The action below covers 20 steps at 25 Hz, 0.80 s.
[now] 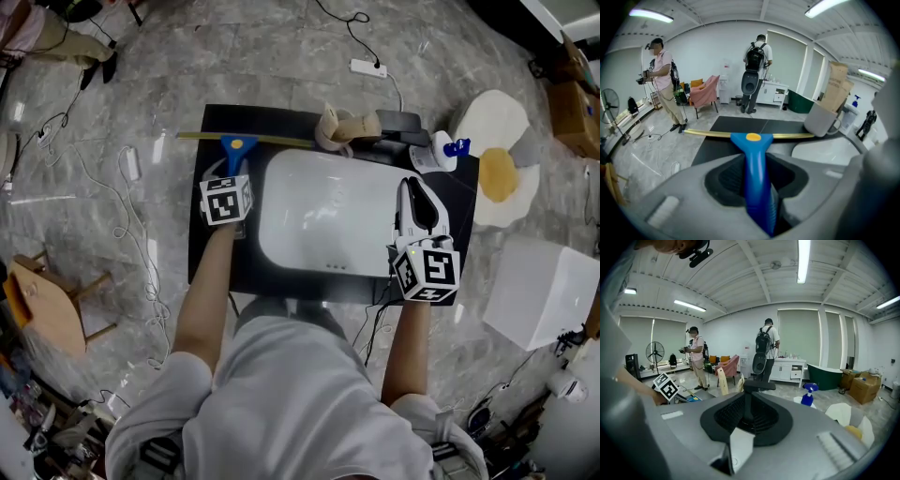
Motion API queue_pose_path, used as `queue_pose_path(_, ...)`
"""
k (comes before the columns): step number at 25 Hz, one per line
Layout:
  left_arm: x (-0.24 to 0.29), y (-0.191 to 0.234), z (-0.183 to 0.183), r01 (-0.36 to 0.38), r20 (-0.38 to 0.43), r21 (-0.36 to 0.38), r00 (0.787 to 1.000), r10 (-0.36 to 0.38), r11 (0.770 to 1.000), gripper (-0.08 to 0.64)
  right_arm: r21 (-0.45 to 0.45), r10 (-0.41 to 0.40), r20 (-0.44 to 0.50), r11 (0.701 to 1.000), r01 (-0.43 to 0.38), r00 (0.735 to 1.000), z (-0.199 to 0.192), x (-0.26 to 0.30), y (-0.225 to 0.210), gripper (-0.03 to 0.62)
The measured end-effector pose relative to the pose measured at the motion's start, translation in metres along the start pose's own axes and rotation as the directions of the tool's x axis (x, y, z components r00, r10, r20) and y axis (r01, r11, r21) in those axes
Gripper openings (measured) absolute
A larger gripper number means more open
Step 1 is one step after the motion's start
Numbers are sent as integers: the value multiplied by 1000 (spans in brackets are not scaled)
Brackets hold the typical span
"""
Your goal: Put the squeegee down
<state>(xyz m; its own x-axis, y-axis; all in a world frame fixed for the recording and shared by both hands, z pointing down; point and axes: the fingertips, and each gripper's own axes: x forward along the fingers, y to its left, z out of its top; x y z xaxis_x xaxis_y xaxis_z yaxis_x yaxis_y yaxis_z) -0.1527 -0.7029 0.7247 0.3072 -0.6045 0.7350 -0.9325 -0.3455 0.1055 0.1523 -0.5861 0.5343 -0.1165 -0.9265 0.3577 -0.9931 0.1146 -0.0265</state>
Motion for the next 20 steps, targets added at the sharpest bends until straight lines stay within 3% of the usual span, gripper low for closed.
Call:
queue_pose_path(15, 3, 0, -5, 0, -18, 7, 1000, 0, 1000, 134, -1, -9, -7, 1000, 9, 1000, -2, -5, -2, 41)
queue_pose_path(20, -3, 0, -6, 7, -16, 14, 1000, -7, 1000, 169, 1, -2, 2, 1000, 2, 1000, 0, -7, 4, 41)
